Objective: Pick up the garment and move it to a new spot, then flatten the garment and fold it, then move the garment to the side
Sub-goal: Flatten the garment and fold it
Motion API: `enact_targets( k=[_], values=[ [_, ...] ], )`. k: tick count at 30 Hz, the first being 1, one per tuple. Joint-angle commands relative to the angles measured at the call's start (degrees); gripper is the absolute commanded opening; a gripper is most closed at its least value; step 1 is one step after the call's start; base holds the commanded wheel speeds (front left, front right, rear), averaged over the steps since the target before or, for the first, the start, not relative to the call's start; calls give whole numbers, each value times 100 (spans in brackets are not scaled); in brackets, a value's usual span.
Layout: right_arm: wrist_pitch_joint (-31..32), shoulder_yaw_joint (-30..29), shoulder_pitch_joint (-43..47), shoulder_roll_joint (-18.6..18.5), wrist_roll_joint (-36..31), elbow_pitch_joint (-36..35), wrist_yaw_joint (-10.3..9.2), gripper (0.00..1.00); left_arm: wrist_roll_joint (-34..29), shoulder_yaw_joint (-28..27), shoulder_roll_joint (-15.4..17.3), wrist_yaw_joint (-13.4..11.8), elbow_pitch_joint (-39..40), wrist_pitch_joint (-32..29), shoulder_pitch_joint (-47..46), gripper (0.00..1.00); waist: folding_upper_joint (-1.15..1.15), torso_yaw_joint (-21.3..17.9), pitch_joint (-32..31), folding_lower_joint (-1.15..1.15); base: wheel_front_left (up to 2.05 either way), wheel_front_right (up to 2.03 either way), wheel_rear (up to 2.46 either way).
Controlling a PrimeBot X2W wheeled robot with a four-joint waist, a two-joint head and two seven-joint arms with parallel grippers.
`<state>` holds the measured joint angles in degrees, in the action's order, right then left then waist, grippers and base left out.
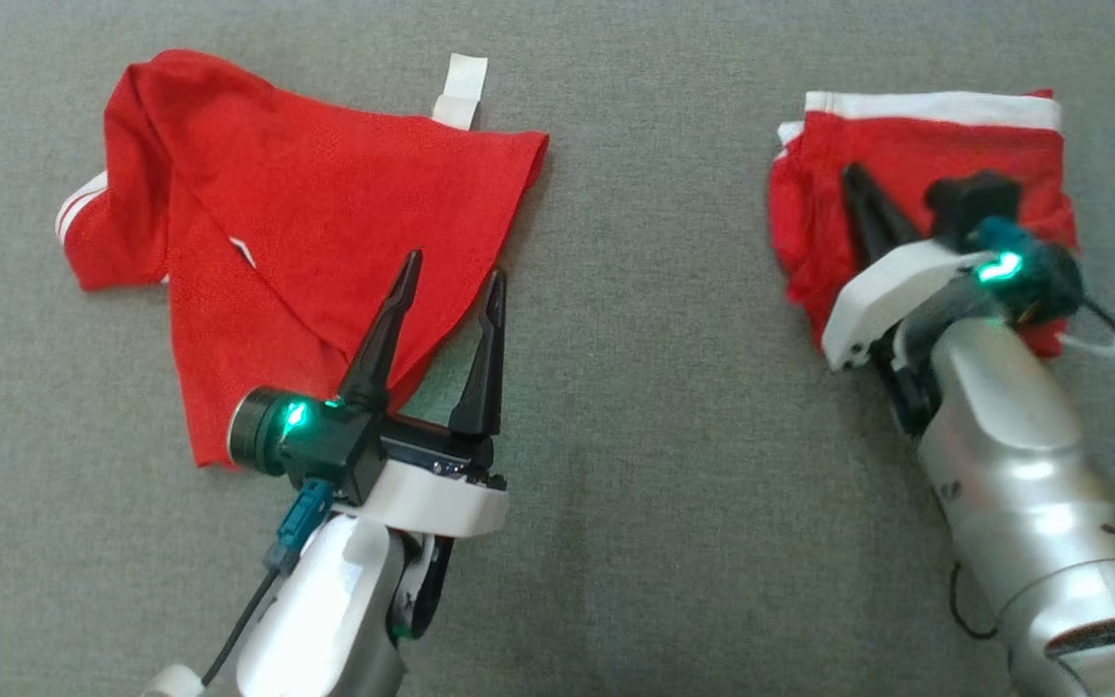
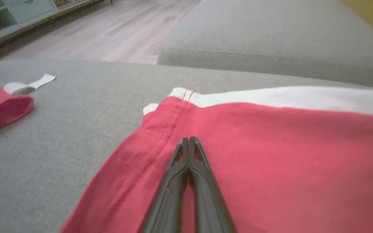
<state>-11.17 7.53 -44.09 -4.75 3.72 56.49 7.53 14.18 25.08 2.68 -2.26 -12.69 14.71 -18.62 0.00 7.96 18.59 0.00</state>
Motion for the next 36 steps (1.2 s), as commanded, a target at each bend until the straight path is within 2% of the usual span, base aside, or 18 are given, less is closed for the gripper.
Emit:
enact_targets(
  k=[1,10,14,17,21,25,28,33,34,35,36],
  values=[
    [69,301,-67,138,79,33,-4,0,36,-128,20,-26,160,29,-163,100,0,22,-19,0,0,0,0],
    [-56,1355,211,178,613,462,-4,0,34,-204,20,-55,125,29,-82,100,0,-156,-258,0,0,0,0],
    [-247,1487,293,139,993,311,-4,0,26,-245,20,-54,131,29,-37,100,0,-331,-441,0,0,0,0],
    [-345,1378,337,-32,1189,38,-4,0,-1,-305,20,-54,144,29,9,100,0,-487,-580,0,0,0,0],
    [-378,894,555,-287,1271,-587,-4,0,-28,-391,20,-46,167,29,80,100,0,-686,-743,0,0,0,0],
    [-381,177,1120,-422,1002,-1486,-4,0,-40,-467,20,-40,173,29,158,100,0,-864,-903,0,0,0,0],
    [-382,-526,1847,-258,703,-2304,-4,0,-52,-541,20,-38,168,29,272,100,0,-1004,-1033,0,0,0,0],
    [-382,-1068,2671,34,402,-3154,-4,0,-66,-622,20,-12,158,29,412,100,0,-1110,-1133,0,0,0,0],
    [-382,-1133,2811,79,363,-3297,-4,31,-69,-640,20,-8,160,29,444,100,0,-1127,-1152,0,0,0,0],
    [-382,-1179,2940,115,334,-3416,-4,100,-71,-661,20,-7,161,29,481,100,0,-1146,-1169,0,0,0,0],
    [-382,-1223,3050,142,320,-3531,-4,100,-78,-679,20,-5,164,29,519,100,0,-1163,-1181,0,0,0,0]
  ],
)
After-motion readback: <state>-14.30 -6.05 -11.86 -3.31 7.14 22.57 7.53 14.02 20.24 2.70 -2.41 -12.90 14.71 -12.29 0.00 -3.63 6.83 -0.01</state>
